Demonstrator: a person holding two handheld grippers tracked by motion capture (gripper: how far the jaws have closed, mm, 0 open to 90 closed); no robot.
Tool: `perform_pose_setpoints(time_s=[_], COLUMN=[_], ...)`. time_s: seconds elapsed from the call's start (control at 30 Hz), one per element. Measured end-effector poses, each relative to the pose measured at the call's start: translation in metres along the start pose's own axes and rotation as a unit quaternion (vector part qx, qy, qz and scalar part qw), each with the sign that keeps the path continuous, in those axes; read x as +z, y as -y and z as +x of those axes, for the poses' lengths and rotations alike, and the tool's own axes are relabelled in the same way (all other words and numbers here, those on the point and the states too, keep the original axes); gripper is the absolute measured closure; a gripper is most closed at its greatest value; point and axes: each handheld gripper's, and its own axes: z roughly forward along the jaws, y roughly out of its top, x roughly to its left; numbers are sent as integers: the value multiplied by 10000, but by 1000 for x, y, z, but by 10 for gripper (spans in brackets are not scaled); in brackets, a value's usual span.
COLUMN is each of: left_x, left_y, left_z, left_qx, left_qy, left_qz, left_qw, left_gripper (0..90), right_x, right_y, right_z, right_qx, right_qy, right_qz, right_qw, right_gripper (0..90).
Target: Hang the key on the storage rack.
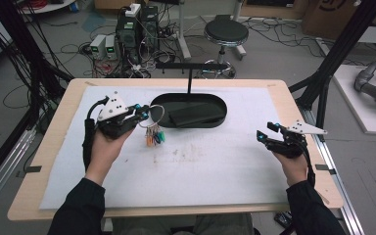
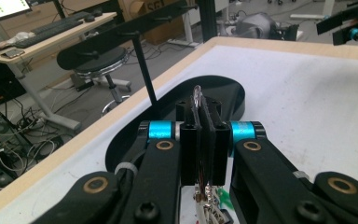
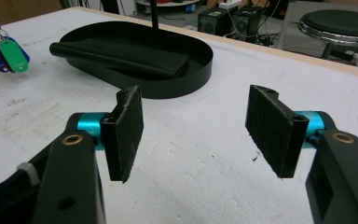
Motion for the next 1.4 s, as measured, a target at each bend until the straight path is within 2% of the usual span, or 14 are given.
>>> perform_pose_setpoints(time_s=[0.1,0.43,0.73,1.07,1.4], left_x=[0,6,16,36,62], left_y=[-4,-22,-32,-43,-42], left_z=[5,17,29,39,46], left_qx=[-52,1,-148,-107,-102], left_qy=[-26,-97,-166,-252,-420], left_qz=[-67,-160,-353,-273,-129], left_qw=[10000,9998,9991,9993,9990], left_gripper=[864,864,863,864,863], right_x=[0,0,0,0,0], right_y=[0,0,0,0,0], right_z=[0,0,0,0,-1], right_qx=[0,10,5,0,-11], right_qy=[-1,-2,17,19,6], right_qz=[-6,-18,-28,-34,-37], right_qw=[10000,10000,10000,10000,10000], right_gripper=[375,375,375,375,375])
